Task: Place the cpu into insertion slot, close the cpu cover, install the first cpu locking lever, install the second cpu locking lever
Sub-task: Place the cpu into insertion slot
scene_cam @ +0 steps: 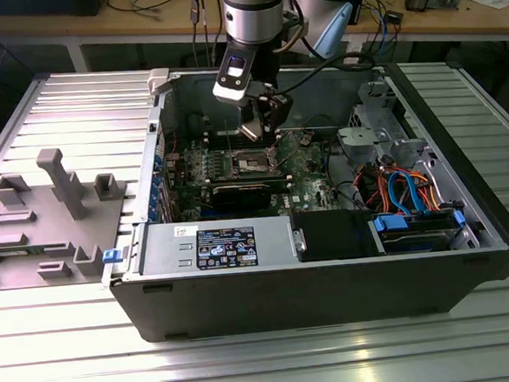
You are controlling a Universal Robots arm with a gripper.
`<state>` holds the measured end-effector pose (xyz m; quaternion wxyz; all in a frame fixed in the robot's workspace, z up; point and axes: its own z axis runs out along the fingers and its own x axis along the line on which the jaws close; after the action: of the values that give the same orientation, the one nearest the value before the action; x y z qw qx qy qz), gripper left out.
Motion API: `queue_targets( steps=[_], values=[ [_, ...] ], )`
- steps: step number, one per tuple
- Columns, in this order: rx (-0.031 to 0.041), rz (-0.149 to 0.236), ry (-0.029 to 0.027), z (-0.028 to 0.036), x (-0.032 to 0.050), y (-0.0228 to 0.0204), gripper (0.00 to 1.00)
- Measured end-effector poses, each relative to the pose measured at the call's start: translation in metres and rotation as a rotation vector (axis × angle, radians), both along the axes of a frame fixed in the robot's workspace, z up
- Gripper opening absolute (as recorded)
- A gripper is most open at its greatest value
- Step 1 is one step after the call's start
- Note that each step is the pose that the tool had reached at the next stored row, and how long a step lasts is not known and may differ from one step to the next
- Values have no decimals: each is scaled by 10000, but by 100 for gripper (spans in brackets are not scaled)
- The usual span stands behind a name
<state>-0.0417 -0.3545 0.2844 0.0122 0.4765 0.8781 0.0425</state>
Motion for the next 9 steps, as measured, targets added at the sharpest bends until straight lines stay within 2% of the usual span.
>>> queue_targets(
  steps=[9],
  values=[
    [0,-330,0,0,0,0,55]
  ],
)
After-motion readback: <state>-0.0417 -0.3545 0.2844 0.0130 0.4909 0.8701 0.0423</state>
